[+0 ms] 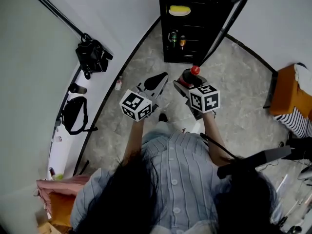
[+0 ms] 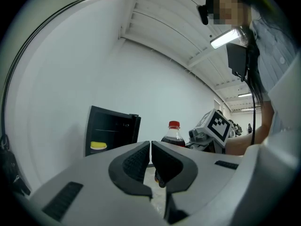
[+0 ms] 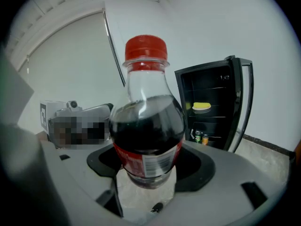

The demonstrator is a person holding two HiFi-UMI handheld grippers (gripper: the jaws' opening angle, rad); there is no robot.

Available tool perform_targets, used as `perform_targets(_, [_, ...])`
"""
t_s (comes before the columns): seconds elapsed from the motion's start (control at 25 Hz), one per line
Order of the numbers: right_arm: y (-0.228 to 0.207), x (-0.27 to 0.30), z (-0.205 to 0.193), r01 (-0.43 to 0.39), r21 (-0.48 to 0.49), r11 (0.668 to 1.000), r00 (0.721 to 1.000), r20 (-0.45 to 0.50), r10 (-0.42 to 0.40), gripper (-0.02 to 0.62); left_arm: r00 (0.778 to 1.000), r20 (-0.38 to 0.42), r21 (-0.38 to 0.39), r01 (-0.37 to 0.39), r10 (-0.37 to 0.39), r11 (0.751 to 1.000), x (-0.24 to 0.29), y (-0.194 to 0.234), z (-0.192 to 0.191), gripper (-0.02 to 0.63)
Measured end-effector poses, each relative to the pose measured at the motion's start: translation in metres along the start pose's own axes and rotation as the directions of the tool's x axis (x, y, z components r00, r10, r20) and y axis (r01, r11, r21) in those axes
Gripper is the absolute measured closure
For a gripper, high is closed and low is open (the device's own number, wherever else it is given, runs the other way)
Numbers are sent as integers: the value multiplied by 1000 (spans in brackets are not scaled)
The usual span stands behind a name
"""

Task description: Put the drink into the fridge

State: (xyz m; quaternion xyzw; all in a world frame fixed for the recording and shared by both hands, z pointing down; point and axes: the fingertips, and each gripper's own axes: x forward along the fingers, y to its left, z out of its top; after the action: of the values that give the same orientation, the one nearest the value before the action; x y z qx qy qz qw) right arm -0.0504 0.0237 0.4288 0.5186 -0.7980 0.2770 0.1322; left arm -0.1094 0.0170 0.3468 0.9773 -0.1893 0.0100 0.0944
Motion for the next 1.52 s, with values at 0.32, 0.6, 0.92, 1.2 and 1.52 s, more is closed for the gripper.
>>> perform_targets(0.32, [4,43,7,48,21,999,999,-21,-48,285,1000,-18,-30,15,-15,999,-12,56,-8,597])
perform_targets(0.6, [6,64,8,66,22,998,997,-49,-65,285,1000,-1,-69,6,-6,998,-17,90,-9,597])
perform_targets(0.92, [-19,67,13,89,39,995,995,-48,-87,285,1000,-8,-102,26,-27,994,8,95,-16,597])
perform_targets(1.2, [-57,88,23,57,55,997,997,-50,-55,285,999,-38,-103,-6,2,995,38,112,-23,597])
perform_targets(1.52, [-116,115,47,5,-18,1000,997,-72,-7,285,992,-117,-156,-67,48,986,96,136,-50,597])
